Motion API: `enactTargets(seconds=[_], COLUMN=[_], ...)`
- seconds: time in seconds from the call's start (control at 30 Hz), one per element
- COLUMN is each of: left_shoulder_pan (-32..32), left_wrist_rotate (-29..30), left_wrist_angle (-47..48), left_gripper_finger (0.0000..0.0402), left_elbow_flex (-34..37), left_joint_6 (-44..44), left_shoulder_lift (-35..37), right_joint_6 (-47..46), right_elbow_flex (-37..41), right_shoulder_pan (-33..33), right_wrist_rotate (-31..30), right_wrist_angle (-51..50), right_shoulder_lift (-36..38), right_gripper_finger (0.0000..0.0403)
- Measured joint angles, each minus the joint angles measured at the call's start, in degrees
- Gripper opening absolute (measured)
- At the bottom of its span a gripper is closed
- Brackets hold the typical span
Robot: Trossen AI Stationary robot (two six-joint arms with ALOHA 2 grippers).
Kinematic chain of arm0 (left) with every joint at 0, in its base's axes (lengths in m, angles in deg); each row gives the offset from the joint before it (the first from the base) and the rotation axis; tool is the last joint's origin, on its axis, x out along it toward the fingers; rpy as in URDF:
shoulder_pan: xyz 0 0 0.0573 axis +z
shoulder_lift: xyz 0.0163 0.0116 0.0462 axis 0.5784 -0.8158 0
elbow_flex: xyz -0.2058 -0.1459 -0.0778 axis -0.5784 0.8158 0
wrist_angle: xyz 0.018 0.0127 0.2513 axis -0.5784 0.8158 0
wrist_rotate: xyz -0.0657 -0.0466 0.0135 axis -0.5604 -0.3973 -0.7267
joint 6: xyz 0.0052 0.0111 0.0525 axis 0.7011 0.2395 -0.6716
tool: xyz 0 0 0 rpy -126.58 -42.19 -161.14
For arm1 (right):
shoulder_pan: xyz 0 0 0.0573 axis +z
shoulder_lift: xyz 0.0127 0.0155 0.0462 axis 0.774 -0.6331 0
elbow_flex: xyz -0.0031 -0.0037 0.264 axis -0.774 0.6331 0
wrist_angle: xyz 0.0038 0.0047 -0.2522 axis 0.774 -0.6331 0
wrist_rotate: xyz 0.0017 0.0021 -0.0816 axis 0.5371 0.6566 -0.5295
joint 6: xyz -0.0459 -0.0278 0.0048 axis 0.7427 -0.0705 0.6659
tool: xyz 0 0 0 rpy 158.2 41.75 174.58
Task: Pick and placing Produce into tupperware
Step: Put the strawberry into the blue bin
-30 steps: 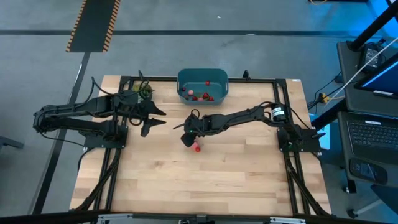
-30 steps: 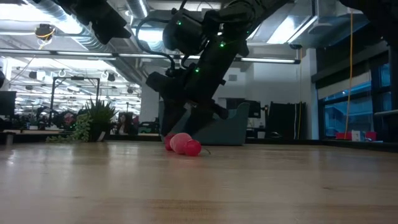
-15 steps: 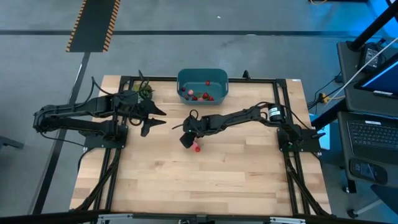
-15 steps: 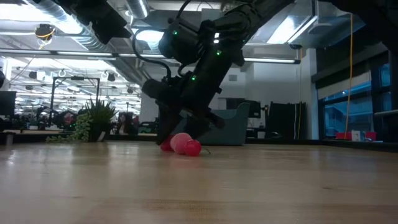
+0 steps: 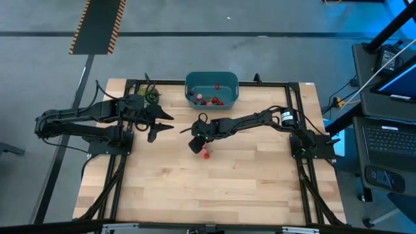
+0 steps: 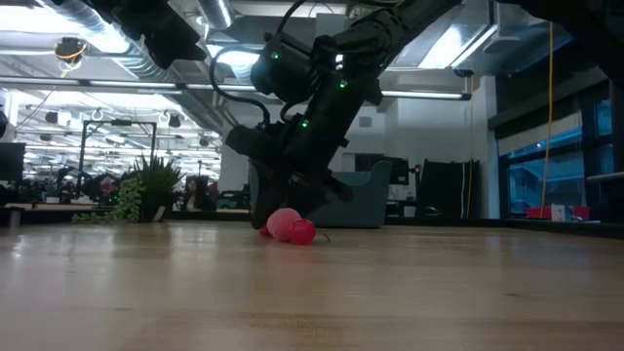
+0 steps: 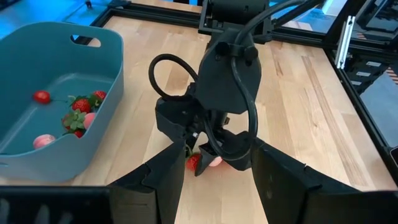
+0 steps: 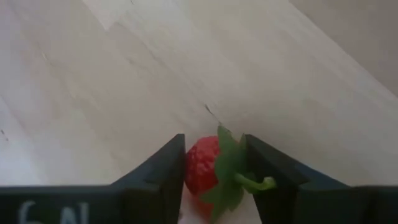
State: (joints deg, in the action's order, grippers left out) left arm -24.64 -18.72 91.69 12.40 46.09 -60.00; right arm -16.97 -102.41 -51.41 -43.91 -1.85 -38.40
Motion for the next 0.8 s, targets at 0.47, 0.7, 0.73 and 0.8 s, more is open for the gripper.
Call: enactTargets(seconds=[0.47, 0.7, 0.73, 0.8], left_shoulder_pan=[0.0, 0.0, 0.0, 0.0], left_wrist_rotate=[0.0, 0.0, 0.0, 0.0], left_wrist_angle=[0.2, 0.3, 0.3, 0.3], left_gripper_finger=[0.0174, 0.0174, 0.0174, 0.0174], left_elbow_flex=[0.0, 0.0, 0.0, 0.0], left_joint_6=[0.0, 0.0, 0.0, 0.0], left_shoulder_lift=[0.0, 0.0, 0.0, 0.0], right_joint_6=[13.5, 23.4, 24.9, 27.5], right_elbow_flex=[-6.8, -16.4, -18.0, -21.6], right_shoulder_pan=[0.0, -0.2, -0.3, -0.6], right_wrist_rotate=[0.9, -0.3, -0.3, -1.1], right_wrist_angle=[-4.6, -12.8, -14.9, -19.7], right_shoulder_lift=[-0.5, -0.3, -0.3, -0.3], right_gripper_finger=[0.0145, 0.0148, 0.0148, 0.0146])
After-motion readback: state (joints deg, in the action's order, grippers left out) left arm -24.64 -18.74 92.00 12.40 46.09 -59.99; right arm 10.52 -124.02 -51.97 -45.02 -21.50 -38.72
